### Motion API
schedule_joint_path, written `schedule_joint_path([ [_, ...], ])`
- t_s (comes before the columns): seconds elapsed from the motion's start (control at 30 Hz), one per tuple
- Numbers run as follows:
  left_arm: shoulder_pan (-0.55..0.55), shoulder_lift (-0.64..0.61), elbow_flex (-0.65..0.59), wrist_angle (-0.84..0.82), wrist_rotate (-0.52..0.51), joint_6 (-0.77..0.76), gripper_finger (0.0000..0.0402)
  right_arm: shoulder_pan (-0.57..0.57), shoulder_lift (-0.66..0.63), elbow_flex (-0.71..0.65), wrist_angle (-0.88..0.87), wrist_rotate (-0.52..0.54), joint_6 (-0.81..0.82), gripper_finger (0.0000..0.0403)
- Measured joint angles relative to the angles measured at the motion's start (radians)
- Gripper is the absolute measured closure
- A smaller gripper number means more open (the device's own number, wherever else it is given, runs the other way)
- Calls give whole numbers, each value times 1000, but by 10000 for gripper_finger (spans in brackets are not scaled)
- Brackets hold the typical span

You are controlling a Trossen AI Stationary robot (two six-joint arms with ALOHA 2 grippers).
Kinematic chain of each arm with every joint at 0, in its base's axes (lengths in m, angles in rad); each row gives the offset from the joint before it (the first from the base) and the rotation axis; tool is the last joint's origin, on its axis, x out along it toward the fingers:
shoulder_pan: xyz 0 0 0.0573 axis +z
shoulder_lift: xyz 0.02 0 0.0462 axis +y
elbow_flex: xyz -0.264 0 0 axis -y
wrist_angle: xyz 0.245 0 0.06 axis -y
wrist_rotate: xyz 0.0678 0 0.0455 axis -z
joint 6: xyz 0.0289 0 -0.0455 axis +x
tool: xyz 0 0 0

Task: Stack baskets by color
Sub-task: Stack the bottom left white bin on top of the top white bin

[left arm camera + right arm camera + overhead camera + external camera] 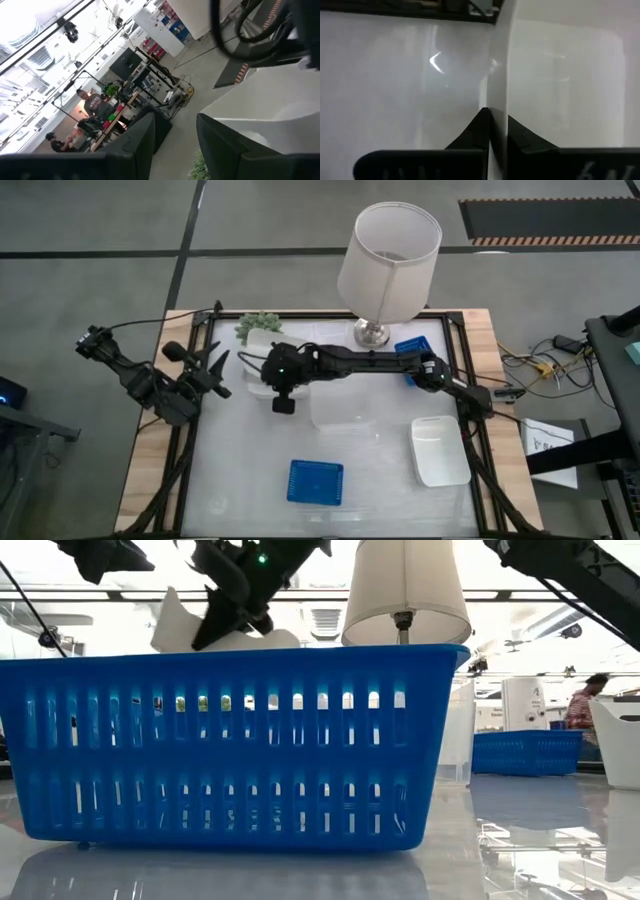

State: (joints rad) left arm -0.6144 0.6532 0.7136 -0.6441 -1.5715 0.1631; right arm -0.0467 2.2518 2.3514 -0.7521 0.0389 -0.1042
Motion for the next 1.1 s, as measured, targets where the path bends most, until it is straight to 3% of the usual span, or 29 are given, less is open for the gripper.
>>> schedule_joint_path([
  [0.27, 0, 3, -6, -1, 31, -67, 271, -23, -5, -1, -44, -15, 15, 394],
  [0.5, 0, 50, -7, 3, 369, -27, 272, -23, 27, -6, -2, -15, -15, 394],
  [0.8, 0, 123, -7, 8, 366, 0, 272, -24, 62, -6, 0, -13, -21, 394],
  [1.1, 0, 115, -7, 7, 352, 1, 272, -24, 64, -6, -19, -11, -20, 394],
])
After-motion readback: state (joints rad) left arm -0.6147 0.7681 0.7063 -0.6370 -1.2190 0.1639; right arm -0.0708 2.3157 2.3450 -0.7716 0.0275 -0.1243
